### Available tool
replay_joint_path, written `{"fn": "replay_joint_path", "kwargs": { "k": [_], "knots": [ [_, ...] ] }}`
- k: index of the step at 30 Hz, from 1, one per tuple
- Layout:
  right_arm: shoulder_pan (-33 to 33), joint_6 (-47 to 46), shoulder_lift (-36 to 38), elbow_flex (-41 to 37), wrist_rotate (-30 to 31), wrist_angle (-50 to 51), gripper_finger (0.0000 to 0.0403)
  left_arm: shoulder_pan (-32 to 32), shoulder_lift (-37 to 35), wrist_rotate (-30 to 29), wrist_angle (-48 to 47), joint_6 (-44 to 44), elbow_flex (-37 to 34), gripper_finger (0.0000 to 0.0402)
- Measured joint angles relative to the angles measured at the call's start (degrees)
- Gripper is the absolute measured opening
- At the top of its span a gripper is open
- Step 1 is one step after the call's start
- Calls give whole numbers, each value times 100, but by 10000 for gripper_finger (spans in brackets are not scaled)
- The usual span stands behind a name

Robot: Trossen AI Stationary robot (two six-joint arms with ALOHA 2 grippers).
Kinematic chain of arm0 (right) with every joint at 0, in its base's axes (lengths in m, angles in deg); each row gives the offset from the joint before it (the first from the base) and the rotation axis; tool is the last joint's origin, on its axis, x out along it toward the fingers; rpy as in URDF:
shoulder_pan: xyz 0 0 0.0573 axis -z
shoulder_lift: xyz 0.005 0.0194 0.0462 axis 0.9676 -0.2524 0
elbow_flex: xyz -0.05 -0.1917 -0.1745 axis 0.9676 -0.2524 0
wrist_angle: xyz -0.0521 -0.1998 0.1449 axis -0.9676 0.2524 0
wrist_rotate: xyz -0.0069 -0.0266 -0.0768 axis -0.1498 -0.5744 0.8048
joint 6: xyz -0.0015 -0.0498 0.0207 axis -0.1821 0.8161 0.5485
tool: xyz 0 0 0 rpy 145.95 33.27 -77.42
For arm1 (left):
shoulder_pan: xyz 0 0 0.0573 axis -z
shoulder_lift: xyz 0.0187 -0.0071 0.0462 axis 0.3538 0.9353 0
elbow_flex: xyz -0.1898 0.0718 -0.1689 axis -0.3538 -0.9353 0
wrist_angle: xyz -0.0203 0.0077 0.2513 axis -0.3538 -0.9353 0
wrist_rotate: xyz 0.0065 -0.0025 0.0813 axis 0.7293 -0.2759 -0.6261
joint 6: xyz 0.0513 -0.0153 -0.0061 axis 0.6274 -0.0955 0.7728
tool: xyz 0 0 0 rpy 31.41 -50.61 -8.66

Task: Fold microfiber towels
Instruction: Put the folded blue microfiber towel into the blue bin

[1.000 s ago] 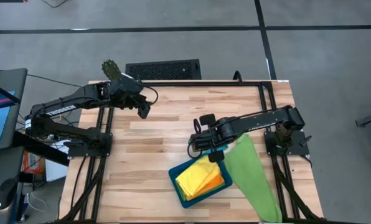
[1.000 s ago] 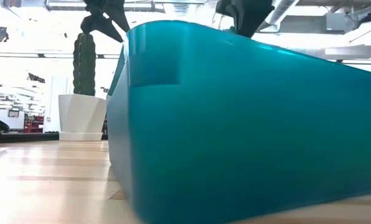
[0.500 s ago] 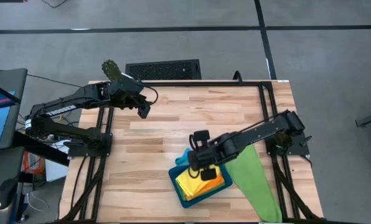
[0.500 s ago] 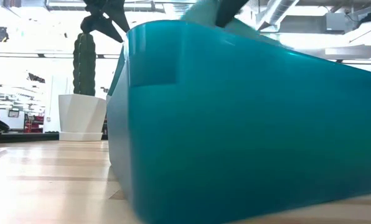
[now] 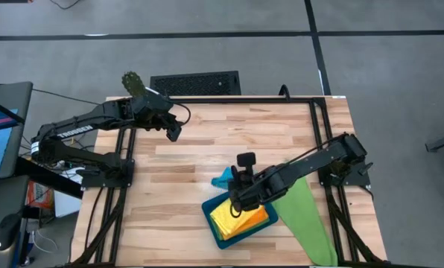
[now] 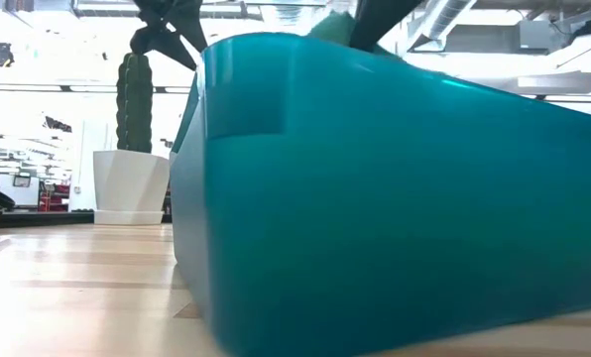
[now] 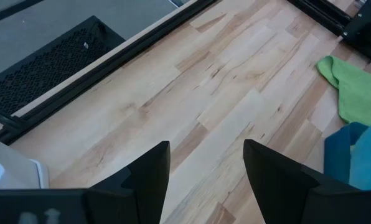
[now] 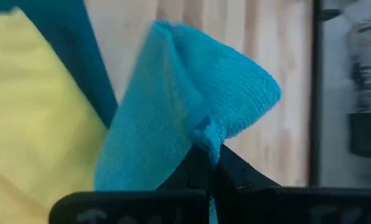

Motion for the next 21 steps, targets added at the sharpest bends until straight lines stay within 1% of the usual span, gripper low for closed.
{"fn": "replay_joint_path", "kwargs": {
  "k": [4,7,8,17,19,21],
  "knots": [
    [11,202,101,1,446,263,19,0,15,-3,6,-2,0,196],
    [-60,131,94,-5,939,456,19,0,13,-5,8,-33,0,196],
    [-102,126,92,-4,990,465,19,0,13,-5,8,-33,0,196],
    [-543,-272,1,-6,520,247,19,0,13,-5,13,-66,0,196],
    [-594,-381,-48,-82,511,-37,19,0,13,-3,11,-67,0,196],
    [-639,-414,-124,-247,324,-440,19,0,13,6,10,-69,0,196]
  ]
}}
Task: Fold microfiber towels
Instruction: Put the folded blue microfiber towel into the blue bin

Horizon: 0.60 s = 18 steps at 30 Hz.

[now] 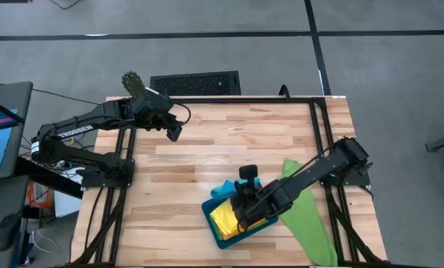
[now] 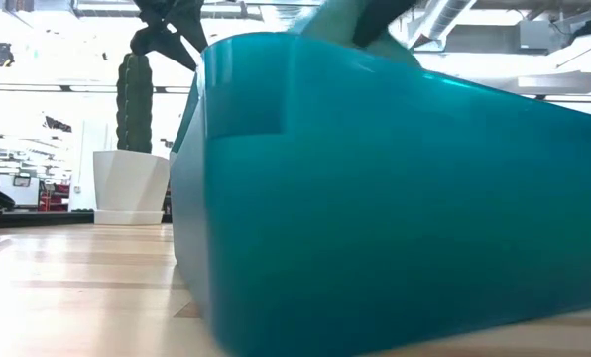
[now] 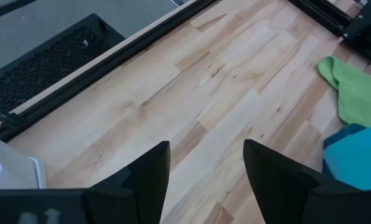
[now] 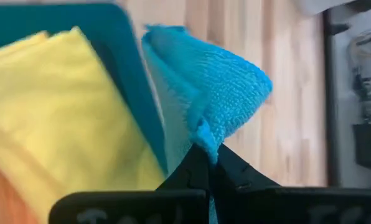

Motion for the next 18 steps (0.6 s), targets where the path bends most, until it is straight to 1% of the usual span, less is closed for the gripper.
{"fn": "replay_joint_path", "kwargs": {
  "k": [8,11,18],
  "knots": [
    [-105,-436,-4,-457,-303,-372,19,8,-4,5,-19,-84,0,196],
    [-152,-510,-12,-502,-673,-513,19,24,-4,5,-25,-84,0,196],
    [-278,-488,-23,-495,-1310,-996,19,70,-4,7,-35,-127,0,196]
  ]
}}
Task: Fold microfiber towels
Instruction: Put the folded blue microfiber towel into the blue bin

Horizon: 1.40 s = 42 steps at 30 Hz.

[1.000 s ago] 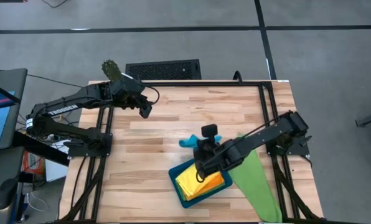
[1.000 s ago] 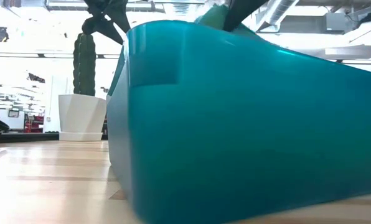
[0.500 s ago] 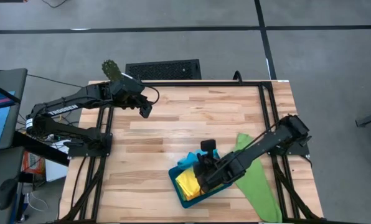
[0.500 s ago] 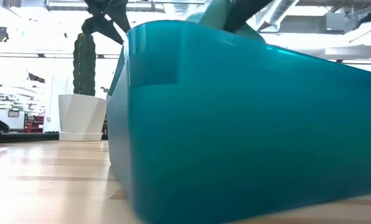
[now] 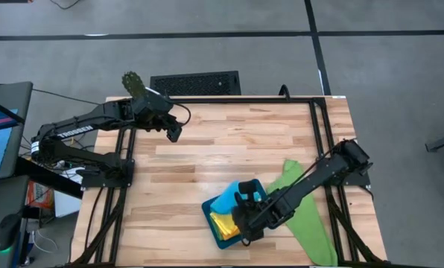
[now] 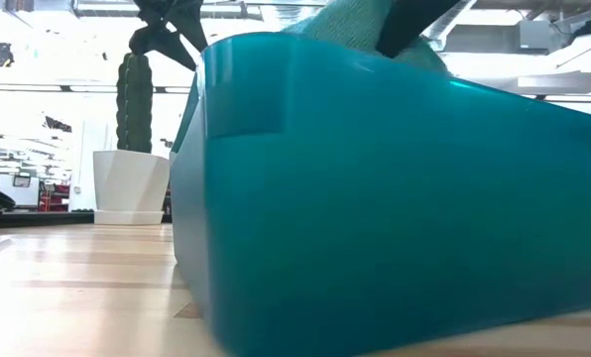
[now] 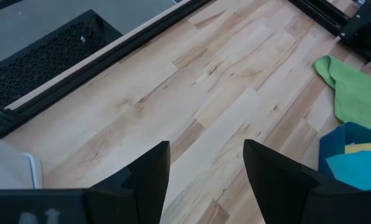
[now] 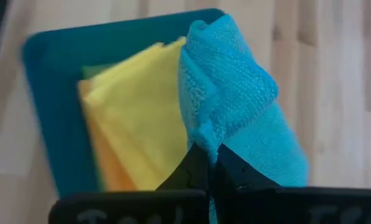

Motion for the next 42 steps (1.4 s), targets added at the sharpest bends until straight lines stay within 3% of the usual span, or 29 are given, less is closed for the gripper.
{"fn": "replay_joint_path", "kwargs": {
  "k": [12,17,25,32,38,42],
  "knots": [
    [67,-136,-428,-3,-1062,-502,44,2,0,2,-4,-40,0,196],
    [64,-97,-394,0,-1238,-748,59,0,0,2,-4,-56,0,196],
    [53,-83,-413,2,-1859,-850,145,0,0,2,-4,-162,0,196],
    [153,-211,-61,0,-1730,-751,216,23,0,143,-5,-468,0,196],
    [425,-470,561,7,-521,25,210,331,1,345,103,-702,-245,196],
    [926,-511,641,-8,-956,388,206,482,-2,338,223,-805,-550,196]
  ]
}}
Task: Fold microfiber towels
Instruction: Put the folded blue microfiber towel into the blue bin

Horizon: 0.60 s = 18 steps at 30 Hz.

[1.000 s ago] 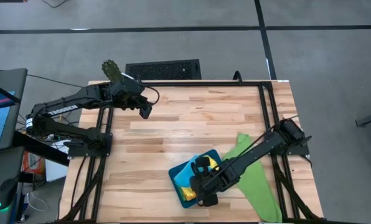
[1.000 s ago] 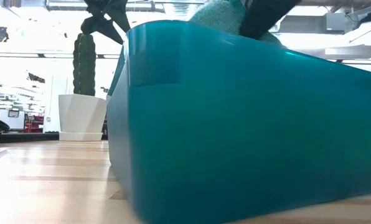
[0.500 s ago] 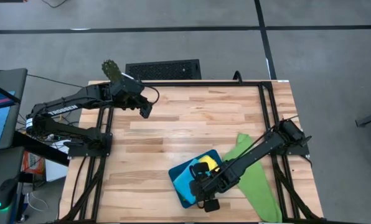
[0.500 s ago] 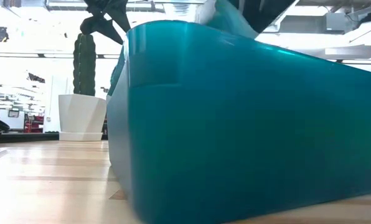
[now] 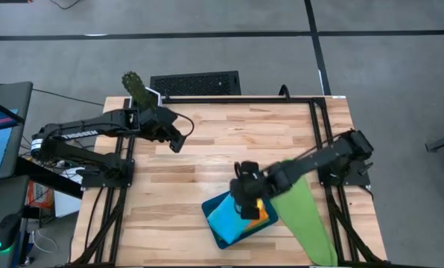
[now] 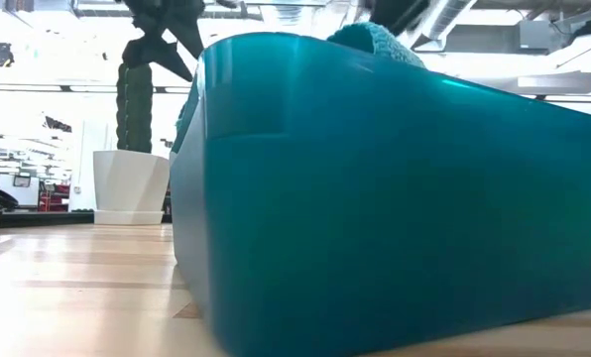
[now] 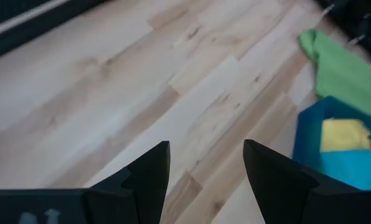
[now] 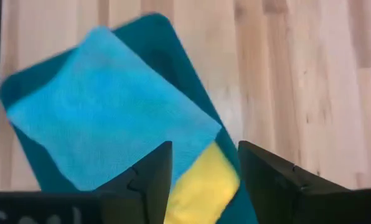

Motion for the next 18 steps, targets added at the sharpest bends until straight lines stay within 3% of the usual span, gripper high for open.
{"fn": "replay_joint_path", "kwargs": {
  "k": [8,18],
  "knots": [
    [529,812,-460,-394,-1397,-430,215,205,4,-14,20,-142,-410,196],
    [964,1147,-539,-801,-1667,-867,213,246,4,-124,40,-120,-547,196]
  ]
}}
